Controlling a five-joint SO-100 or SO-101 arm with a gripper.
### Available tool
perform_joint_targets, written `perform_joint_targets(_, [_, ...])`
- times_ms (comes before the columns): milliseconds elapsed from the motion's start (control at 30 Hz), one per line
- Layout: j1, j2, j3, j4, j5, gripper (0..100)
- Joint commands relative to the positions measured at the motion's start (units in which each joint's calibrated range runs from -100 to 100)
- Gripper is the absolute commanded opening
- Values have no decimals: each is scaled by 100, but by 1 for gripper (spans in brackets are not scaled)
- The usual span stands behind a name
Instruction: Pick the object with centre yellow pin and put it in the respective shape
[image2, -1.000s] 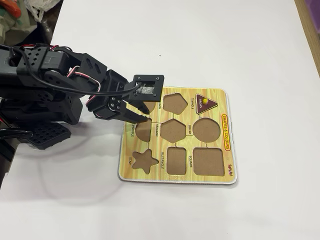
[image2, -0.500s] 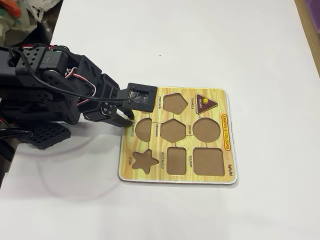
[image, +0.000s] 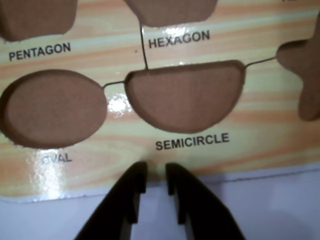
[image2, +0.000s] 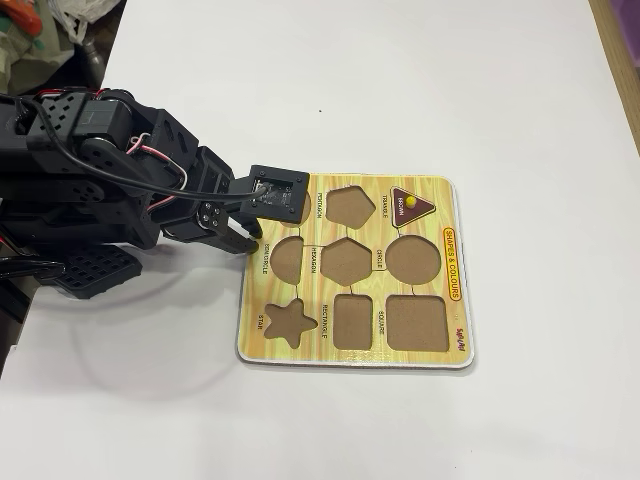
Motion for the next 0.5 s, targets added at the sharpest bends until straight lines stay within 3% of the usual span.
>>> perform_joint_targets(0, [29, 87, 36, 265, 5, 6])
perform_joint_targets(467, [29, 70, 36, 342, 46, 6])
